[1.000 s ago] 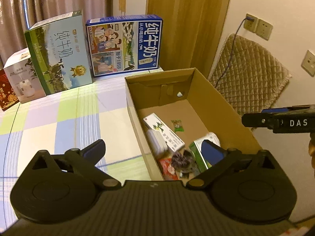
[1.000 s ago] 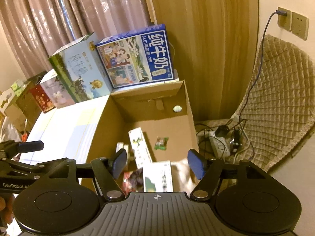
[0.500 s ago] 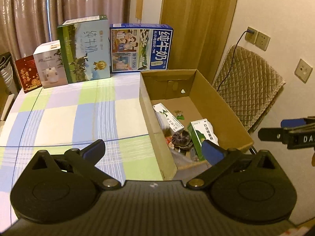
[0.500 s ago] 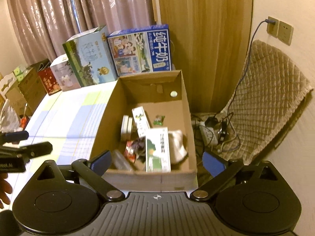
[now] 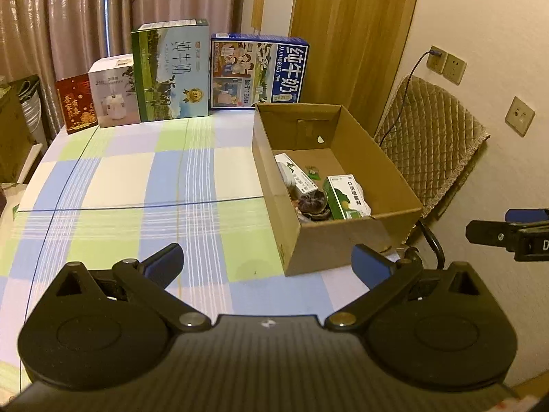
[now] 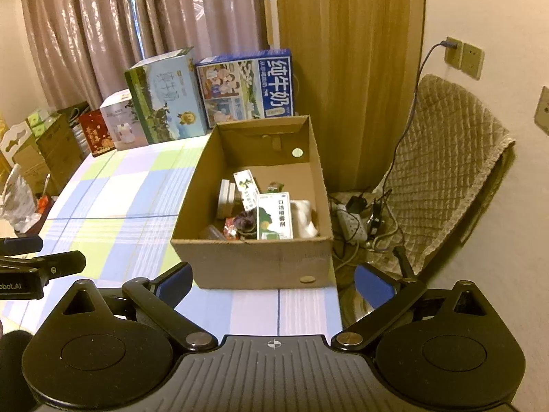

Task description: Organize objects

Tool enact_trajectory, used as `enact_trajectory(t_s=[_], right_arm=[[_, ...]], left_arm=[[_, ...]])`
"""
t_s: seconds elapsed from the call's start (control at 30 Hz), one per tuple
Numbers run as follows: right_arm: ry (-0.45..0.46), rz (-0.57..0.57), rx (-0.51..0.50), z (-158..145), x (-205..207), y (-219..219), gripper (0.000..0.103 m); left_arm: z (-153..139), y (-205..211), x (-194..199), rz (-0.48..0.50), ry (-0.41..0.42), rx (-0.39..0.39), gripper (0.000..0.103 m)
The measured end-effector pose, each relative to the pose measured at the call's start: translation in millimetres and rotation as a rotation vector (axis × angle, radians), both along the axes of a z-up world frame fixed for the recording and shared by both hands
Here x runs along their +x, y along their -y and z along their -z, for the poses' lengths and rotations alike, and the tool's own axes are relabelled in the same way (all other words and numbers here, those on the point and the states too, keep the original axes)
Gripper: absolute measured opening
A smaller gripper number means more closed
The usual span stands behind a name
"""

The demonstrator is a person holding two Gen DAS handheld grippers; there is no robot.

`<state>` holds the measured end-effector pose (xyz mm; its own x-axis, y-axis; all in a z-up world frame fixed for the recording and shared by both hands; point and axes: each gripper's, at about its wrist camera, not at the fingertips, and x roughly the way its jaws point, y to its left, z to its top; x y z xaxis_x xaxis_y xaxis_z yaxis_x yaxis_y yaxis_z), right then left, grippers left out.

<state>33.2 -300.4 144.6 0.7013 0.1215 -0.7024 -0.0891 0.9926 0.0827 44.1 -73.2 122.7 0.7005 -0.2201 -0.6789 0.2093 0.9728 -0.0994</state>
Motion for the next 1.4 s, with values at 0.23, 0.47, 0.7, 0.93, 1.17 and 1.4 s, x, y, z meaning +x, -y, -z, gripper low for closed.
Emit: enact_trajectory(t_s=[0.23,0.47,0.7,0.93,1.17,1.4], right_arm=[[0.031,0.029,-0.005,1,-39,-7,0.100],[0.045,0.036,0.009,6,-71,-16,0.101],[0.060,0.041,-0.007,7,-92,-32,0.101],[0.065,0.015,-0.020,9,-106,-47,0.101],[0.071,0.005,-0.032,11,-119,-55,0.101],[0.070,0.013,-0.023,12,-128,-56,0.101]], left_arm=[[-6,1,-32,0.004,0.025,0.025,0.102],[-7,-10,-54,-0.007,0.031,0.032,0.102],[-3,-18,-76,-0.011,0.045,0.052,0.102],[1,-26,-96,-0.014,0.045,0.033,0.102],[1,-32,-111,-0.022,0.050,0.029,0.102],[2,-31,-119,-0.023,0.051,0.038,0.102]])
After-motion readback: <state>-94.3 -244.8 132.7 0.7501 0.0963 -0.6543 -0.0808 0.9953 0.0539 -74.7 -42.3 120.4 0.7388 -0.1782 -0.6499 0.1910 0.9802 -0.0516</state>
